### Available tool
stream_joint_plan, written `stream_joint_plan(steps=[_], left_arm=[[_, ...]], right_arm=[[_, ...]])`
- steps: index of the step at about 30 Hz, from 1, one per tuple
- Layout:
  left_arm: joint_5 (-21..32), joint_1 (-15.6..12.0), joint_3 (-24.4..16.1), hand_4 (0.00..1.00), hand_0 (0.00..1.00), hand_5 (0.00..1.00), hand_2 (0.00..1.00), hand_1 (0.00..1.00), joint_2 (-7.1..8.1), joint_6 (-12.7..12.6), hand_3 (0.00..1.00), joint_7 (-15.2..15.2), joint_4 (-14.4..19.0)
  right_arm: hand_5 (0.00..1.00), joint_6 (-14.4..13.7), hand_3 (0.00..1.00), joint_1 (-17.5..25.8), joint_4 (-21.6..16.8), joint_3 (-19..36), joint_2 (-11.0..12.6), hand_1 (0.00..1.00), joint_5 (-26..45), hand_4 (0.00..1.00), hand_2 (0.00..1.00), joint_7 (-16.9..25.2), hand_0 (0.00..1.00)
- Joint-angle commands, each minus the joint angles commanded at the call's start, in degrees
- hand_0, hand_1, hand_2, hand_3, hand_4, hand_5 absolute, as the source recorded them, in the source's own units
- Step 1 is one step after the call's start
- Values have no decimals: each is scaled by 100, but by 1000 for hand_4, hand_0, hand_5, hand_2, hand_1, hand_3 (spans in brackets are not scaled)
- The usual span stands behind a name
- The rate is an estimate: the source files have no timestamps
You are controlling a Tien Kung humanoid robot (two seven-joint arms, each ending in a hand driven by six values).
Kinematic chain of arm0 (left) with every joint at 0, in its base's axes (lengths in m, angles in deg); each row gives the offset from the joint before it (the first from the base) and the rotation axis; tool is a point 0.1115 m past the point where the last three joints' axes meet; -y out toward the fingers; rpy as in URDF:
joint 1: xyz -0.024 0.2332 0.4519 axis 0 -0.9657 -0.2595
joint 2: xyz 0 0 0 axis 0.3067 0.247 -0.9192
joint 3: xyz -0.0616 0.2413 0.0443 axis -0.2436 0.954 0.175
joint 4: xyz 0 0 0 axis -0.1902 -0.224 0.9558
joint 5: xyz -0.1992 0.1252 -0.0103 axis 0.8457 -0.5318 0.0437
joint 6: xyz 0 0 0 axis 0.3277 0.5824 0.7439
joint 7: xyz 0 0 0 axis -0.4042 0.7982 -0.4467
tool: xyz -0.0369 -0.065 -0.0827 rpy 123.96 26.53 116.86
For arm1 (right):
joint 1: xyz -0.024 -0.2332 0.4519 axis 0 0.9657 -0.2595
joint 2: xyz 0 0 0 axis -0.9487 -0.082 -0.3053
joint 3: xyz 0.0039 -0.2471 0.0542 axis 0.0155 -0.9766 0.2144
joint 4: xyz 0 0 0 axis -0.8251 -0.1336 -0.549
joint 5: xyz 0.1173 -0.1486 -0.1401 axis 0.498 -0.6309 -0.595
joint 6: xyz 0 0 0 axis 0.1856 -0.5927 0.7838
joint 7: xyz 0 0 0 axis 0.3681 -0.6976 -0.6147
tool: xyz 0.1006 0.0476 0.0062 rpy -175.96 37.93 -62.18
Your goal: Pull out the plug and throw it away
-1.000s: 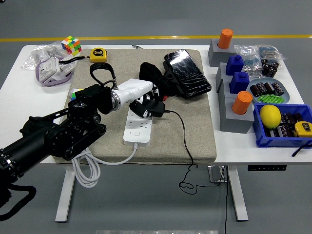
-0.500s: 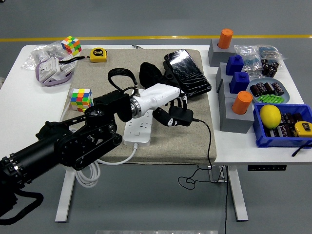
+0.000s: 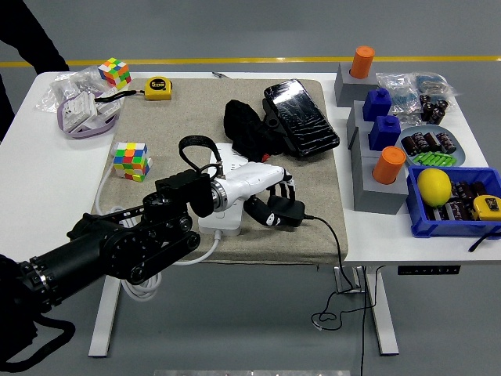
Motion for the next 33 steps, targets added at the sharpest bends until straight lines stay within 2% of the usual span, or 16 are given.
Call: stream_joint_plan(steps=[1,2,7,8,9,13,14,19,20,23,25,26,29,31,32,33], left_arm=[[10,-8,-8,998,737,71,748,752,5,-9,805,-9,8],[19,-22,-23,998,900,370,995,961,13,-31,998,-31,30],[-15,-47,-101,998,900,370,995,961,41,-98,998,-86,96],[-30,-60,-136,998,927,460,998,988,51,-94,998,-84,122],[-45,-75,-174,998,927,460,998,988,63,-90,998,-84,154],[-119,-294,-588,998,927,460,998,988,248,-104,998,-52,634],[-163,-408,-755,998,715,222,734,744,373,-107,971,-15,884],[-273,-815,-1354,998,715,222,734,744,896,-67,971,205,1965],[-285,-872,-1420,654,238,2,360,362,980,-48,874,239,2162],[-385,-1217,-1643,654,238,2,360,362,1365,181,874,479,2914],[-393,-1431,-1710,654,238,2,360,362,1590,373,874,654,3287],[-402,-1563,-1740,511,87,2,174,131,1721,477,876,754,3469],[-454,-1896,-1798,511,87,2,174,131,2032,757,876,1009,3842],[-485,-2020,-1808,511,87,2,174,131,2133,846,876,1106,3952],[-494,-2075,-1806,545,71,2,140,86,2171,915,878,1182,3980],[-499,-2106,-1801,545,71,2,140,86,2188,965,878,1239,3975]], right_arm=[[475,0,593,-1,-2,2,-1,661,2,998,676,1,575],[474,0,593,-1,-5,2,-1,661,4,998,676,3,575],[474,4,593,-1,-5,6,4,661,-1,998,676,3,575],[472,3,593,-1,-7,3,6,661,1,998,675,4,576],[472,2,593,-2,-8,1,7,661,2,998,675,6,576],[472,-5,593,-3,-24,20,4,661,-1,998,675,12,576],[472,3,593,5,-24,28,3,661,-15,998,676,10,576],[472,28,593,36,-20,83,11,661,-60,998,676,7,576],[471,31,593,39,-22,88,12,661,-58,998,676,8,576],[471,41,593,39,-29,134,7,661,-78,998,676,11,576],[471,43,593,37,-38,155,7,661,-85,998,676,14,576],[471,43,593,36,-39,175,7,662,-93,998,676,15,575],[471,58,593,54,-37,206,7,662,-106,998,676,9,575],[471,68,593,68,-33,221,8,662,-118,998,676,5,575],[471,70,593,81,-36,243,5,661,-124,998,676,5,577],[471,72,593,90,-38,257,2,661,-126,998,676,5,577]])
